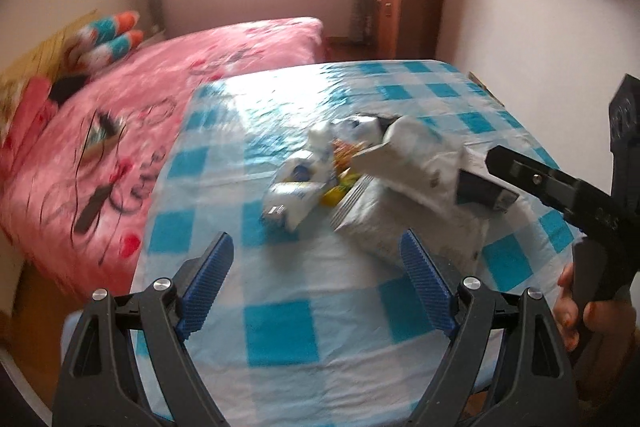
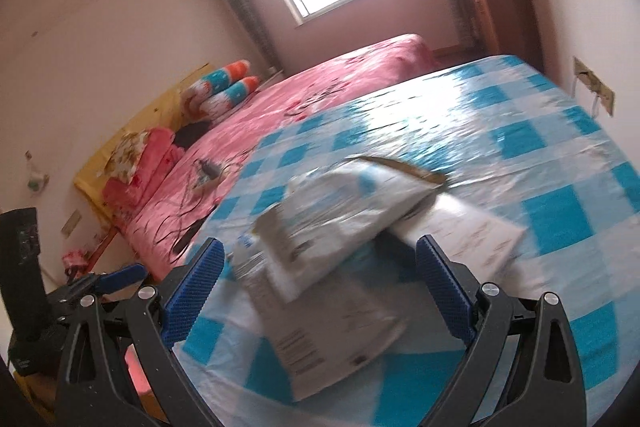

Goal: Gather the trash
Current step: 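Reach both tools toward the white paper bag and milk carton, then grasp the grey wipes pack with left tool while right tool grasps the white milk carton, then carry both items over the orange bucket and open both tools to drop them, then move both tools back over the table toward the remaining trash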

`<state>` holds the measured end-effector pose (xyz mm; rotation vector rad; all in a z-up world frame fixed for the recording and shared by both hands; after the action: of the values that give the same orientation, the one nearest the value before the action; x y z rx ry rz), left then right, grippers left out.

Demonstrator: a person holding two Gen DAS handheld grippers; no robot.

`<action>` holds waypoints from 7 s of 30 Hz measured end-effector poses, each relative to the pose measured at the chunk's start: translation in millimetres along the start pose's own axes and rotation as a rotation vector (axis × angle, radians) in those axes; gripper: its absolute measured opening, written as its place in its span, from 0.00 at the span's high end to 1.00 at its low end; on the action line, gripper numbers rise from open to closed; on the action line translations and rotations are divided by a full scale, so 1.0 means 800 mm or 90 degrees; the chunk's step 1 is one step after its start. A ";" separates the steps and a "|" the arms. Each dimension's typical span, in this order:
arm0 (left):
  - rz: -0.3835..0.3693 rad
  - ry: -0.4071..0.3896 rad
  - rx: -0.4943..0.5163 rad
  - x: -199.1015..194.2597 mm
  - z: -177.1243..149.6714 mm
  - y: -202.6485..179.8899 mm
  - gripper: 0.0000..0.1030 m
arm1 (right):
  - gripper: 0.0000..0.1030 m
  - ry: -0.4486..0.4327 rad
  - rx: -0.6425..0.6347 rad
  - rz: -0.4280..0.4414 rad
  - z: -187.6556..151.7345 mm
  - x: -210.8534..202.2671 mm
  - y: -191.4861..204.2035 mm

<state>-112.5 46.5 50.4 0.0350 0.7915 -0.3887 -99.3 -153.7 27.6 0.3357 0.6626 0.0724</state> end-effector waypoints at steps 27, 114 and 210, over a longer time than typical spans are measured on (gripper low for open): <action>-0.047 0.223 0.223 0.164 0.077 -0.091 0.13 | 0.08 0.054 0.095 -0.047 0.034 0.039 -0.126; -0.098 0.043 -0.150 0.014 -0.044 0.127 0.31 | 0.47 0.051 -0.125 -0.122 0.005 0.067 -0.009; 0.028 0.011 -0.340 -0.068 -0.156 0.245 0.19 | 0.11 0.092 -0.237 0.072 -0.101 0.049 0.240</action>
<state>-163.3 268.1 -21.8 -0.4428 0.8898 -0.1267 -110.6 57.4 8.0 0.0081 0.7566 0.3256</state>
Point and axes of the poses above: each gripper's, at about its wrist camera, not at the fingertips, and x roughly the way its jaws point, y to its left, z to its top, the point moved 5 cm from there along x, roughly the way its jaws point, and after that the axes turned 13 degrees about -z, right-handed, at the moved point
